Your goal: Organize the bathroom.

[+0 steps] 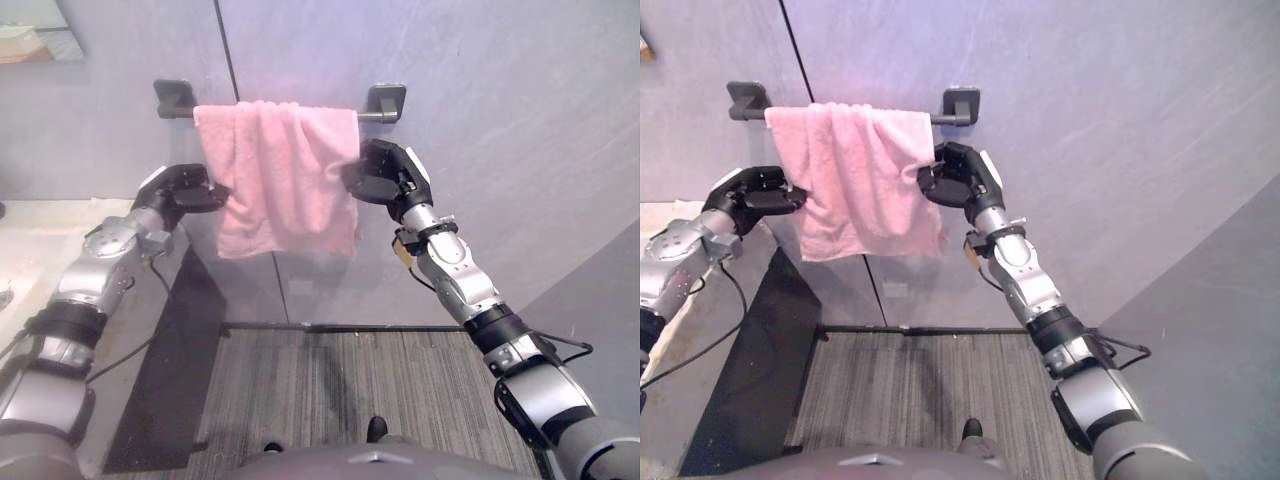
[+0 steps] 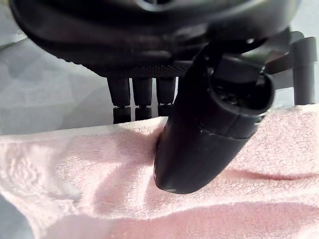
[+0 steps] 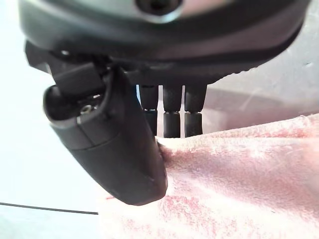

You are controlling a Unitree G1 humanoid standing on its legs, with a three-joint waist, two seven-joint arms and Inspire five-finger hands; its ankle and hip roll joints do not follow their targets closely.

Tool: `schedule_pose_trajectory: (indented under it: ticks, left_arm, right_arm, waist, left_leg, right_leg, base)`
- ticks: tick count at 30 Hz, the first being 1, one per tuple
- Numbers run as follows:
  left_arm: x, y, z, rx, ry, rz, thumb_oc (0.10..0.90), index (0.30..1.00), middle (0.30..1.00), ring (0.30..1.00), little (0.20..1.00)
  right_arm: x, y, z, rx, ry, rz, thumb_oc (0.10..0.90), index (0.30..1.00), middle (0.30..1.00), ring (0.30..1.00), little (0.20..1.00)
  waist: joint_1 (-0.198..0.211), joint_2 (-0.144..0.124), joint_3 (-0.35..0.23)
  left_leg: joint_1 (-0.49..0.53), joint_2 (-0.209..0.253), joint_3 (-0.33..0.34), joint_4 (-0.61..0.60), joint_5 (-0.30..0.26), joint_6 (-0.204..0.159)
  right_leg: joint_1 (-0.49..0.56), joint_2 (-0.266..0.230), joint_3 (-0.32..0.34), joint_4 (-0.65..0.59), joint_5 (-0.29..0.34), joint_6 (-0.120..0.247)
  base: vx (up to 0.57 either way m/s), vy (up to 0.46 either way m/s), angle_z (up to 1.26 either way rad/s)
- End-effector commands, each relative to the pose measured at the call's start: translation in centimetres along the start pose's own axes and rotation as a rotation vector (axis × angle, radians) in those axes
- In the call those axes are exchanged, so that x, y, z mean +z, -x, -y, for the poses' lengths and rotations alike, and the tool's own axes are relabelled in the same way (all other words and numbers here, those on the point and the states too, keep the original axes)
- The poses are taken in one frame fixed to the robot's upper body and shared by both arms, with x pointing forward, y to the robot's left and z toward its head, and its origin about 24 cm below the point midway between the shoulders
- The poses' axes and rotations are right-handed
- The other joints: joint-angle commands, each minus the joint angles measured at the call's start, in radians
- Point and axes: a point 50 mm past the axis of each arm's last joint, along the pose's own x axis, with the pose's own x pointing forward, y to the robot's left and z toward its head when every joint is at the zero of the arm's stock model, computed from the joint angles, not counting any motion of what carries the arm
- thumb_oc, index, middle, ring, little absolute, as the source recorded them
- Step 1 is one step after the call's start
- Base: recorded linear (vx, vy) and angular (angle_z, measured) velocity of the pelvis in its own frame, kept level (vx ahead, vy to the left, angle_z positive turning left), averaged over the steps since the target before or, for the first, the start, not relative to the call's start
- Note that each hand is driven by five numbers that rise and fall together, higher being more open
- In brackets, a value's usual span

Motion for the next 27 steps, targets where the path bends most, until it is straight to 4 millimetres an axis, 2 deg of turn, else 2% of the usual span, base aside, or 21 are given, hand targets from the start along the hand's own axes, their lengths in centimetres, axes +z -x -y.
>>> schedule_pose_trajectory:
  ticks: [1,6,9,17,21,27]
  left_arm:
    - [8.4,-0.6,-1.8,0.147,-0.038,0.372,0.4,0.3,0.3,0.3,0.3]
    - [7.8,0.8,-2.5,0.313,0.039,0.466,0.4,0.3,0.3,0.3,0.3]
    - [6.2,1.6,-1.9,0.384,0.108,0.496,0.4,0.3,0.3,0.3,0.3]
    - [3.1,2.4,1.8,0.4,0.205,0.471,0.4,0.3,0.3,0.3,0.3]
    - [2.8,2.2,2.6,0.383,0.218,0.46,0.4,0.3,0.3,0.3,0.3]
    - [3.0,2.1,2.6,0.389,0.223,0.463,0.4,0.3,0.3,0.3,0.3]
  right_arm:
    - [-0.8,1.2,-0.5,0.088,0.05,0.006,0.4,0.3,0.3,0.3,0.3]
    - [-1.4,2.3,-0.1,-0.02,-0.029,0.019,0.4,0.3,0.3,0.3,0.3]
    - [-1.9,3.1,-0.1,-0.119,-0.098,0.036,0.4,0.3,0.3,0.3,0.3]
    - [-3.9,5.5,-1.6,-0.325,-0.302,0.016,0.4,0.3,0.3,0.3,0.3]
    - [-4.6,5.8,-1.5,-0.408,-0.388,0.001,0.4,0.3,0.3,0.3,0.3]
    - [-5.1,6.1,-1.4,-0.525,-0.478,-0.018,0.4,0.3,0.3,0.3,0.3]
  waist:
    - [-0.013,0.059,-0.03]
    - [-0.007,0.052,-0.027]
    - [-0.009,0.049,-0.021]
    - [-0.027,0.055,-0.011]
    - [-0.034,0.06,-0.01]
    - [-0.039,0.069,-0.012]
  left_leg:
    - [-0.003,-0.119,0.083,0.032,-0.105,0.077]
    - [-0.003,-0.12,0.078,0.03,-0.106,0.079]
    - [0.001,-0.12,0.077,0.029,-0.107,0.083]
    - [0.01,-0.122,0.089,0.022,-0.104,0.091]
    - [0.013,-0.124,0.099,0.017,-0.101,0.092]
    - [0.012,-0.127,0.108,0.016,-0.095,0.093]
  right_leg:
    - [0.038,0.046,0.002,0.009,-0.178,0.075]
    - [0.038,0.048,0.004,0.014,-0.183,0.071]
    - [0.037,0.048,0.007,0.022,-0.187,0.069]
    - [0.03,0.049,0.022,0.032,-0.188,0.067]
    - [0.029,0.051,0.024,0.03,-0.184,0.066]
    - [0.027,0.055,0.03,0.029,-0.18,0.063]
  base:
    - [0.0,0.0,0.0]
    - [0.0,0.0,0.0]
    - [0.0,0.0,0.0]
    - [0.0,0.01,-0.01]
    - [-0.01,0.02,-0.09]
    - [0.0,0.012,-0.05]
